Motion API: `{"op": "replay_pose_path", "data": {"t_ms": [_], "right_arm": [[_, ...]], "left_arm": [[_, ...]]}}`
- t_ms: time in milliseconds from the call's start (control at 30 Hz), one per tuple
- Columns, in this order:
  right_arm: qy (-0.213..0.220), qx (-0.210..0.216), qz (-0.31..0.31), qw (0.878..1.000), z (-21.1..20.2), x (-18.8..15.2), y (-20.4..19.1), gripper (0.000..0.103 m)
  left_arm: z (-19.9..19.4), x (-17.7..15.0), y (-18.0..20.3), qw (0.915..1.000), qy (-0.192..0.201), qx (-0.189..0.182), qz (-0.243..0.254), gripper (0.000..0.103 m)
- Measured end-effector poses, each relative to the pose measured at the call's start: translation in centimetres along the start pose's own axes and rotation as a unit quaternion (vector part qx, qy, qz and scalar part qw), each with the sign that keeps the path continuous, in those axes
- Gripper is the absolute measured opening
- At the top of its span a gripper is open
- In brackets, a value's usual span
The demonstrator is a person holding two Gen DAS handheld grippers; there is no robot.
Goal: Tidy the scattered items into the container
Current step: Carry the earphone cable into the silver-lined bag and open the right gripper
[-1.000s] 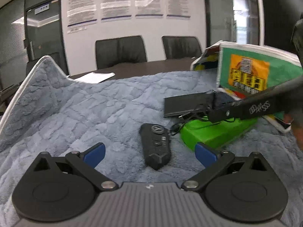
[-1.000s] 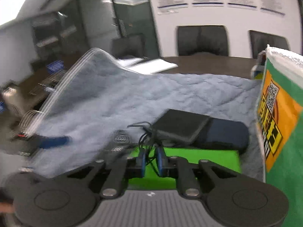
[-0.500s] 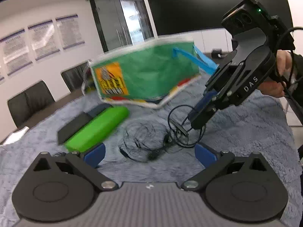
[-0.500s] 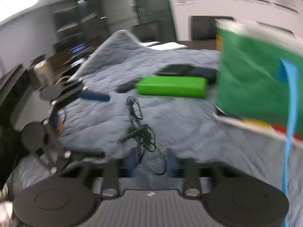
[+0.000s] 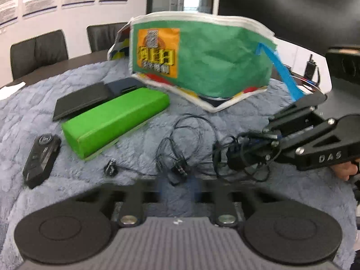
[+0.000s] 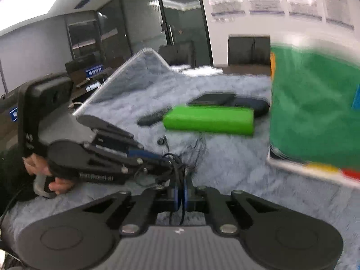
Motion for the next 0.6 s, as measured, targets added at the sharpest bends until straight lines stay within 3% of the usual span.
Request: {"op": "replay_pose_path", "data": {"t_ms": [133,267,367,500,600], "right_arm": [[0.063,-0.045,-0.044,0.996,-4.8,2.5,-0.7,0.004],[0.138,-0.085,-0.081,0.983,-10.4,7.0,-0.8,0.004],[0.185,-0.138,-0.115,0.966,-13.9,11.5,-0.3,0.004],[0.213,-0.208,-0.117,0.947,-16.3,17.4,2.2,0.004],[0.208,-0.274,-0.110,0.932,-16.6,21.2,5.4,0.004]], "left_arm": [[-2.2,1.7,2.9,0.9977,0.054,-0.001,0.043,0.008],[-5.8,6.2,5.6,0.9888,0.122,0.010,0.085,0.008],[-8.1,11.2,7.8,0.9785,0.160,0.033,0.126,0.008],[-9.7,19.8,9.5,0.9676,0.188,0.049,0.161,0.008],[-8.9,25.7,10.6,0.9626,0.199,0.029,0.181,0.003]]}}
Point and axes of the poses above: each gripper's, at about its wrist camera, not at the fingertips, and z roughly the way its jaws point, y to its right, x to its top, the point moved 4 cm from there along z, roughly the way its jaws point, and after that the axes turned 9 degrees about -x, right-handed, at the moved point
